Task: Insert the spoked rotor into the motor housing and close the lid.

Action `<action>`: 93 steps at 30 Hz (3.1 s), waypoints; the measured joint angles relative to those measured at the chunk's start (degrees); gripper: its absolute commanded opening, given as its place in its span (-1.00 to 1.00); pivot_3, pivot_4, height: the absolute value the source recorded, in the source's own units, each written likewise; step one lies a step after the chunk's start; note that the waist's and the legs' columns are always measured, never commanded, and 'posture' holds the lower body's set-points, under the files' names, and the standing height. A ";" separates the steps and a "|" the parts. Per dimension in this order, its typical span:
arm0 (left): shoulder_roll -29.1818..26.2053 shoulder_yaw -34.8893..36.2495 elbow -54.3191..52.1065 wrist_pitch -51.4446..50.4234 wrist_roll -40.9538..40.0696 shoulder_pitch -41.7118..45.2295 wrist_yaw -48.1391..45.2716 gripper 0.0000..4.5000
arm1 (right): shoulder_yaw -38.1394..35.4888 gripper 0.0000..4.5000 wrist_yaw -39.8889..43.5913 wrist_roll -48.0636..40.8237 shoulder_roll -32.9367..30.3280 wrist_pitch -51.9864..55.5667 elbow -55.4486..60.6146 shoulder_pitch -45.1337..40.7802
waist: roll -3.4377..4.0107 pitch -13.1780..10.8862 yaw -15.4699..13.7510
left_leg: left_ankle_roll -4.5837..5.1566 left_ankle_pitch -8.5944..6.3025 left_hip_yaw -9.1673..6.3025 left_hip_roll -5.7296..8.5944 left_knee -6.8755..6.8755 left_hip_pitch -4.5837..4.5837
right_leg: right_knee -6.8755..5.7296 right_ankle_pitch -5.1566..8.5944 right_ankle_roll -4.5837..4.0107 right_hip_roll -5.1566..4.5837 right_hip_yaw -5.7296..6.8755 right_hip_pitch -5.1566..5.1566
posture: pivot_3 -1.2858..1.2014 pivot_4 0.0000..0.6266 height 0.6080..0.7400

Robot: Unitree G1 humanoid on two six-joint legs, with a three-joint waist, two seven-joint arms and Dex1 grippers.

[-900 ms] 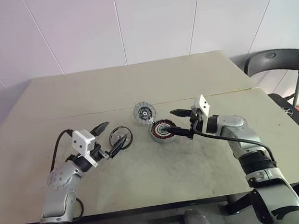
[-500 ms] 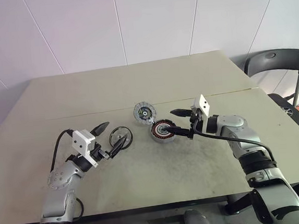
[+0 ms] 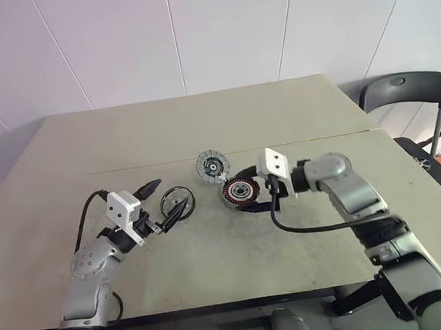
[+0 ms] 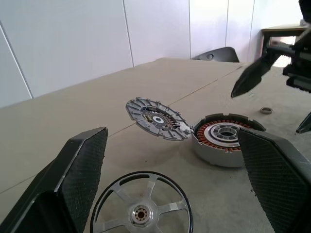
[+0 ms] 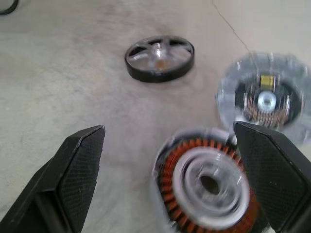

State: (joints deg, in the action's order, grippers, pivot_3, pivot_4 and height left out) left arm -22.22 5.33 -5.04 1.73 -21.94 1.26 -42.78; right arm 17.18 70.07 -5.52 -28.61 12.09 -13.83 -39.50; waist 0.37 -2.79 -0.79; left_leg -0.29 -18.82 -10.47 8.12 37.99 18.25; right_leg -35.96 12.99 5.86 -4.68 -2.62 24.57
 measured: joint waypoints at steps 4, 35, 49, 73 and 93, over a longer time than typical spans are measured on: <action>0.25 -0.07 0.40 0.03 0.02 1.08 0.03 1.00 | 6.96 0.97 4.43 6.64 -0.27 -3.29 -6.27 -9.99 | -0.02 0.00 -0.03 | 0.00 0.00 0.01 0.00 0.00 0.00 | 0.01 -0.01 -0.02 0.00 0.00 0.01 | 0.03 -1.00 1.00; 2.20 -0.03 -0.64 0.58 0.58 -0.99 3.25 1.00 | 17.22 0.97 14.59 21.19 3.20 -19.03 -28.18 -19.56 | -0.03 0.01 -0.01 | -0.11 -0.04 0.03 0.00 -0.06 0.12 | -0.07 -0.03 -0.02 0.02 -0.02 0.25 | 0.03 -1.00 1.00; 2.17 -0.04 -0.64 0.56 0.56 -0.79 2.88 1.00 | 17.18 0.97 12.31 23.11 3.12 -18.38 -27.57 -18.25 | -0.03 0.01 0.02 | -0.12 -0.03 0.05 -0.01 -0.06 0.11 | -0.07 -0.03 -0.03 0.02 -0.03 0.25 | 0.03 -1.00 1.00; 2.27 -0.05 -0.64 0.56 0.58 -0.97 3.34 1.00 | 16.20 -0.15 19.44 20.87 1.97 -13.12 -15.01 -13.36 | -0.36 0.25 -0.05 | -0.27 -0.07 0.12 -0.10 -0.06 0.11 | -0.03 -0.06 -0.07 0.11 -0.07 0.28 | 0.03 -1.00 1.00; 2.54 -0.01 -0.61 1.31 0.71 -1.15 3.63 1.00 | 8.58 0.99 20.16 8.63 1.59 -0.81 -10.24 -7.99 | -0.41 0.27 -0.10 | -0.15 -0.14 0.13 -0.12 0.00 0.07 | -0.07 -0.10 -0.12 0.13 -0.07 0.21 | 0.03 -1.00 1.00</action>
State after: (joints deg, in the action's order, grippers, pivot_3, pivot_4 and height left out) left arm -19.67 5.32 -5.66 3.04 -21.23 0.11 -39.15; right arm 25.76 90.24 3.11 -27.02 11.27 -24.07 -47.49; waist -0.04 -2.52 -0.89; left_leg -0.44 -18.96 -10.34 8.00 38.00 18.32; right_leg -36.03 12.89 5.73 -4.55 -2.69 24.78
